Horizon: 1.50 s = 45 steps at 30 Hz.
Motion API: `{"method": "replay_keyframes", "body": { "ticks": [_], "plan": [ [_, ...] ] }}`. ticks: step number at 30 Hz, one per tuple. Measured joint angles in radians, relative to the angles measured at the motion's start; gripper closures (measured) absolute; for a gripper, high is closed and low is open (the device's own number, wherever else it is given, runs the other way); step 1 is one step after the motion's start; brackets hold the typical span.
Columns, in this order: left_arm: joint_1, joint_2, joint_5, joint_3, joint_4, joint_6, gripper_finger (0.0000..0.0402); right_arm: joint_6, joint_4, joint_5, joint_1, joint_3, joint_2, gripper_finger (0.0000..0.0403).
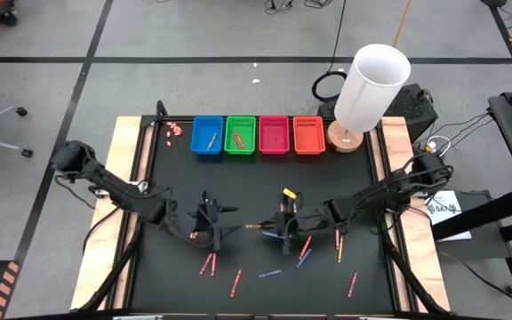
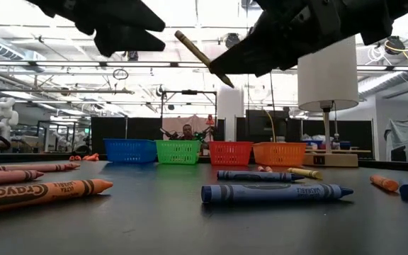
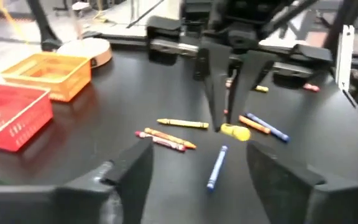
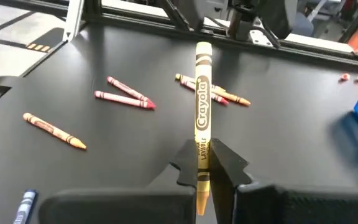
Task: Sort crayons
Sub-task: Put the yellow crayon into the blue bin
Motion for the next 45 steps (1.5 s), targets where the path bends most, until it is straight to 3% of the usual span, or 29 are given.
{"method": "replay_keyframes", "body": {
  "ticks": [5, 14, 37, 45],
  "plan": [
    [-0.019, 0.000, 0.000, 0.000, -0.001, 0.002, 0.0098, -0.041, 0.076, -0.001, 0.000, 0.000, 0.025, 0.0400],
    [-0.043, 0.000, -0.002, 0.000, -0.004, -0.020, 0.0095, -0.139, 0.192, -0.003, 0.000, -0.001, 0.026, 0.0400],
    [-0.064, 0.000, -0.033, 0.000, -0.004, -0.002, 0.0095, -0.931, 0.218, -0.003, -0.002, -0.001, 0.026, 0.0400],
    [-0.064, 0.000, -0.033, 0.000, -0.011, -0.003, 0.0095, -0.992, 0.218, -0.003, -0.002, 0.000, 0.026, 0.0400]
  ]
}}
